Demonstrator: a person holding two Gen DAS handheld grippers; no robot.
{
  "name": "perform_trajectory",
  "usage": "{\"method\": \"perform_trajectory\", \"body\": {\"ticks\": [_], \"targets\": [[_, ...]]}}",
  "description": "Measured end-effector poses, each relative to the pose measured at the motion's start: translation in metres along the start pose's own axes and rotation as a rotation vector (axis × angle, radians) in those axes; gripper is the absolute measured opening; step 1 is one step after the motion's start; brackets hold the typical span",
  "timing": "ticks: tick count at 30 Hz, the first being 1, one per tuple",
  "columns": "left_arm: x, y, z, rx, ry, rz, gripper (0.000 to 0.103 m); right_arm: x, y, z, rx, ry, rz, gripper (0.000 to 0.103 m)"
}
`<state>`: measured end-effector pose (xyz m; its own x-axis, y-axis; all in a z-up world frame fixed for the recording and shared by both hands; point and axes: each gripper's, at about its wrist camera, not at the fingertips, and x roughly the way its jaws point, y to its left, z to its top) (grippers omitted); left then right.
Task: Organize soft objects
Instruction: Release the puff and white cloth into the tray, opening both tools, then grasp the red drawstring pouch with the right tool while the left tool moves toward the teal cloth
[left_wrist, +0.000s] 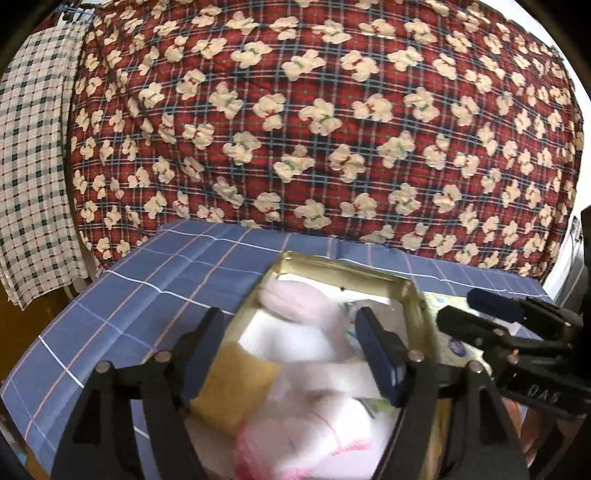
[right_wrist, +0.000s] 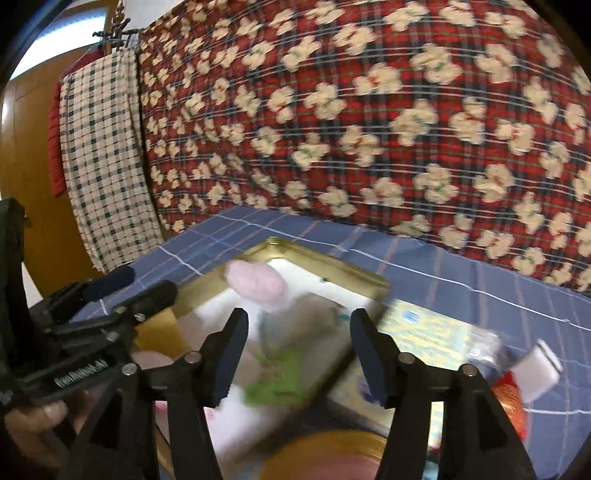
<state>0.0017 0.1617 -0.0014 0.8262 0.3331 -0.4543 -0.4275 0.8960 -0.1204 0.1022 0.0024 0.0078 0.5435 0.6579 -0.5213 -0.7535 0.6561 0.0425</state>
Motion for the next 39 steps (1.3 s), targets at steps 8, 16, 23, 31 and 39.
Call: {"method": "perform_trajectory", "body": {"ticks": [8, 16, 23, 31, 39], "targets": [[-0.015, -0.044, -0.013, 0.025, -0.036, -0.085, 0.095, -0.038, -0.075, -0.033, 0.077, -0.005, -0.127, 0.061], [-0.008, -0.089, -0.022, 0.070, 0.005, -0.131, 0.096, -0.031, -0.143, -0.064, 0.186, 0.107, -0.231, 0.061], [-0.002, -0.131, -0.022, 0.123, 0.041, -0.174, 0.097, -0.019, -0.158, -0.068, 0.205, 0.144, -0.221, 0.061], [0.003, -0.154, -0.024, 0.162, 0.063, -0.184, 0.098, -0.002, -0.161, -0.072, 0.208, 0.211, -0.182, 0.061], [0.004, -0.170, -0.028, 0.200, 0.077, -0.182, 0.098, 0.004, -0.160, -0.078, 0.176, 0.253, -0.190, 0.011]]}}
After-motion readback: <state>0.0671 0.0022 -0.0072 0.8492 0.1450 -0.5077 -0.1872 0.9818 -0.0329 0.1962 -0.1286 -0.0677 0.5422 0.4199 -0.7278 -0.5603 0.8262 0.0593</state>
